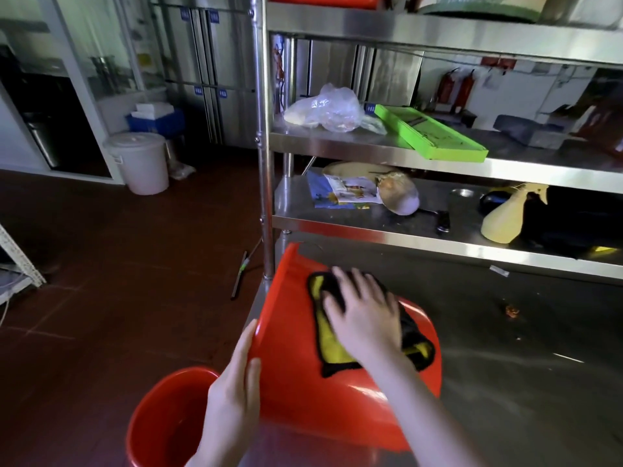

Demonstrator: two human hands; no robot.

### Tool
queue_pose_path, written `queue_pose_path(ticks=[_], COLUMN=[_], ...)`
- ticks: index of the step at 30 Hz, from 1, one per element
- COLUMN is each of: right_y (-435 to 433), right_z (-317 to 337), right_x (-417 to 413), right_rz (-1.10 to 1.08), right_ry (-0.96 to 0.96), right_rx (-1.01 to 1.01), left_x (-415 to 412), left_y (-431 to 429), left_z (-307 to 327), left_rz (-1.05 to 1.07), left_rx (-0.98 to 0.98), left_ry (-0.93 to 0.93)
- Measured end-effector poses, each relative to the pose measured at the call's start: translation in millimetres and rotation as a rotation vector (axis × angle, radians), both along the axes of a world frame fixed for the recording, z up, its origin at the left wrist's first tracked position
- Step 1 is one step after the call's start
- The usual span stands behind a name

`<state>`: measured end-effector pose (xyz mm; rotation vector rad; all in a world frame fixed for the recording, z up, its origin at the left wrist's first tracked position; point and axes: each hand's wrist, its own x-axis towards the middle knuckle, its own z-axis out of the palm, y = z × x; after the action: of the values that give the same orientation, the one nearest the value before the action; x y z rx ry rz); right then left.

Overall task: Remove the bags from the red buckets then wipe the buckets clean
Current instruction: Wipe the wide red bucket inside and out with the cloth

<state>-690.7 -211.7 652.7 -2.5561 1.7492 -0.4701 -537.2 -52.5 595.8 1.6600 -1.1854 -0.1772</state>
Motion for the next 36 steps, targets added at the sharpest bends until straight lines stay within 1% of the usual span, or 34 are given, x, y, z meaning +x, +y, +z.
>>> queue_pose_path(ticks=[2,4,6,8,9,11,12,13,14,17,19,21,23,24,26,28,30,32,33,34,36], right_y=[-16,-22,-19,-11,-6,3,7,11,15,35,47,48,37,31,14,-5,-19,-25,-25,-22,-9], right_z=[-6,-10,-13,-14,-14,-15,-15,-13,-10,2,7,5,-2,-8,-21,-33,-38,-37,-34,-31,-18], right_x=[-41,-70,-77,-69,-63,-49,-41,-30,-17,35,64,71,54,38,-1,-40,-63,-62,-53,-39,-1], right_rz=[-0.121,-0.178,-0.183,-0.151,-0.121,-0.044,-0.007,0.027,0.065,0.205,0.287,0.359,0.389,0.356,0.184,0.001,-0.099,-0.146,-0.154,-0.138,-0.018], right_ry=[-0.050,-0.085,-0.092,-0.073,-0.064,-0.058,-0.054,-0.049,-0.042,-0.048,-0.078,-0.083,-0.067,-0.058,-0.048,-0.060,-0.071,-0.081,-0.089,-0.084,-0.050], right_rx=[0.117,0.210,0.210,0.160,0.140,0.126,0.116,0.091,0.054,-0.049,-0.100,-0.123,-0.141,-0.133,-0.092,-0.021,0.052,0.103,0.097,0.074,0.022], left_x=[-4,-6,-2,5,11,24,31,37,42,44,35,19,5,0,-7,-14,-20,-24,-25,-25,-25], left_y=[2,6,1,-26,-46,-82,-93,-97,-94,-74,-67,-62,-58,-55,-48,-43,-41,-43,-44,-45,-45], left_z=[-1,5,26,58,73,98,104,106,106,97,82,68,56,50,37,24,15,12,12,12,12], left_rz=[-0.014,-0.045,-0.067,-0.057,-0.057,-0.022,0.016,0.040,0.047,0.039,0.052,0.065,0.066,0.061,0.046,0.015,0.013,0.024,0.023,0.019,0.013], left_rx=[0.019,0.020,0.002,0.005,0.046,0.223,0.315,0.364,0.367,0.279,0.191,0.114,0.060,0.035,0.014,0.018,0.011,0.001,-0.005,-0.012,-0.013], left_ry=[0.017,0.064,0.064,0.070,0.108,0.165,0.150,0.120,0.098,0.051,0.078,0.160,0.175,0.157,0.138,0.171,0.181,0.185,0.188,0.193,0.195])
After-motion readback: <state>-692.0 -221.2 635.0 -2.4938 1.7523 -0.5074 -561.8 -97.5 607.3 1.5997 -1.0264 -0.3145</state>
